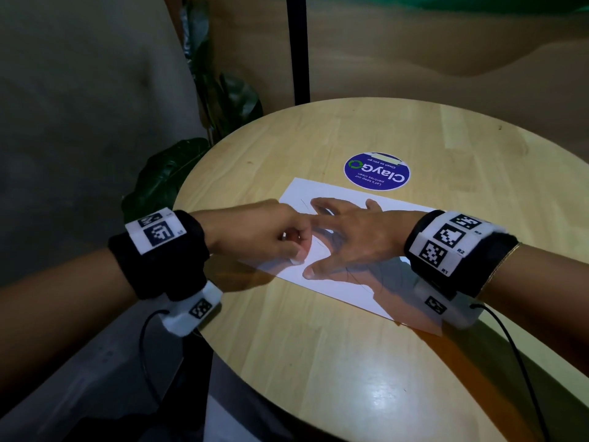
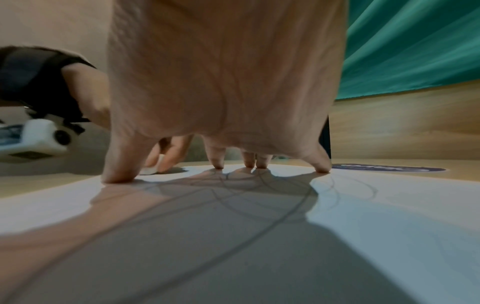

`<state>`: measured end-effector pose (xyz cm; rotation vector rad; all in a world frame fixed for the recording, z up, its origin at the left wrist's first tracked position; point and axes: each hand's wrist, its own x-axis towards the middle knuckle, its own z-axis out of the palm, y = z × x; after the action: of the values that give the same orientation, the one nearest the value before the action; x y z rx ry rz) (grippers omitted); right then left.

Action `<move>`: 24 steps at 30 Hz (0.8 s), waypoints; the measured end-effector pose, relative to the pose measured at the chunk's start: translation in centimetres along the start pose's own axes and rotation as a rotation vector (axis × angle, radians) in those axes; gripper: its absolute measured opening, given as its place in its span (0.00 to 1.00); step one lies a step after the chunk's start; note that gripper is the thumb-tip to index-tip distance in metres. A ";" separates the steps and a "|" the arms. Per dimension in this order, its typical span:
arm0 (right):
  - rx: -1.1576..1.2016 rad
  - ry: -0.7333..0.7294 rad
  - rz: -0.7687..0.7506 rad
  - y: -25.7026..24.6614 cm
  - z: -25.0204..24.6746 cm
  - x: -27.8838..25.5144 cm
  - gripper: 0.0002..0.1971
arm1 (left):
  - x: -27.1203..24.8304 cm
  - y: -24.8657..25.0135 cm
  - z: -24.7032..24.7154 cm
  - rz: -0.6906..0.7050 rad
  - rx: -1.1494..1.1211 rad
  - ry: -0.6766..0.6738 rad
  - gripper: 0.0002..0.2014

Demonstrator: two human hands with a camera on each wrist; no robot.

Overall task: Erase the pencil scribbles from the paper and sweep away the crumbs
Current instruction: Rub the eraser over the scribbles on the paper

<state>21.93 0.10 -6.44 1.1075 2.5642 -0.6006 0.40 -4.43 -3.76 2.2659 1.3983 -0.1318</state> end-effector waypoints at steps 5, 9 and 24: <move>-0.030 -0.017 0.031 0.0 0.1 0.2 0.56 | 0.3 -1.9 -2.0 -0.137 0.242 0.117 0.03; 0.009 0.002 -0.001 0.0 0.0 -0.1 0.48 | 0.4 -0.1 -0.5 0.006 0.040 0.000 0.02; 0.002 0.002 0.012 -0.2 0.1 0.0 0.55 | 1.1 -4.0 -3.1 -0.202 0.152 0.116 0.03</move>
<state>21.82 -0.04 -6.44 1.1245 2.5575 -0.5991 -3.06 -0.72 -2.75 2.2795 1.7309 -0.1800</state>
